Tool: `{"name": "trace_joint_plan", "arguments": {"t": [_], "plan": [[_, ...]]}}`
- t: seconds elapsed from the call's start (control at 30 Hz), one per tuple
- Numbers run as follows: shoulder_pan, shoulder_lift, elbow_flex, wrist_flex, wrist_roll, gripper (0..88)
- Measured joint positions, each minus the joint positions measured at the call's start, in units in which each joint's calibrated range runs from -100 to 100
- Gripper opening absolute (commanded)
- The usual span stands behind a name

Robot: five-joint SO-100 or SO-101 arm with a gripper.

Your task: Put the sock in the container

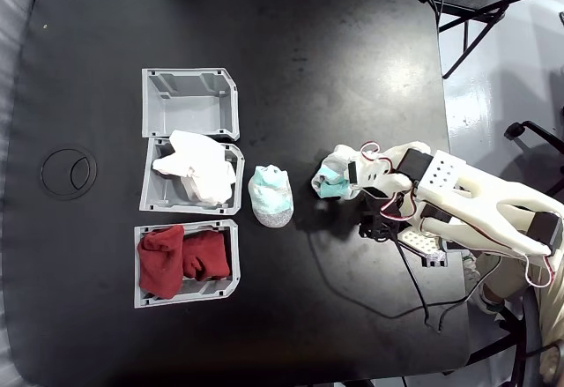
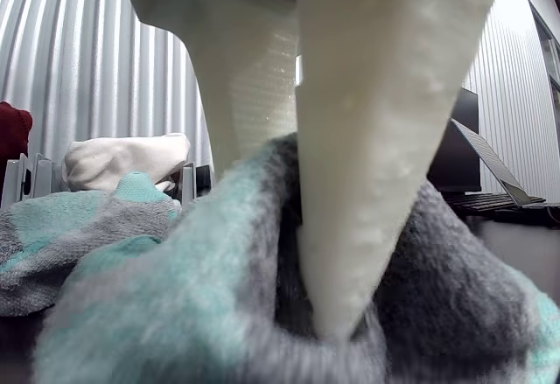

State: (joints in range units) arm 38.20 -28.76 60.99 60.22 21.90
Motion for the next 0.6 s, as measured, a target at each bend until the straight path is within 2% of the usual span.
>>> {"name": "trace_joint_plan", "arguments": {"t": [0.23, 0.47, 0.6], "plan": [[0.0, 0.1, -12.6, 0.6, -0.1, 1.3], [-1.1, 0.3, -31.5, 0.8, -5.9, 1.3], [-4.3, 3.5, -42.3, 0.3, -7.4, 1.3]]}}
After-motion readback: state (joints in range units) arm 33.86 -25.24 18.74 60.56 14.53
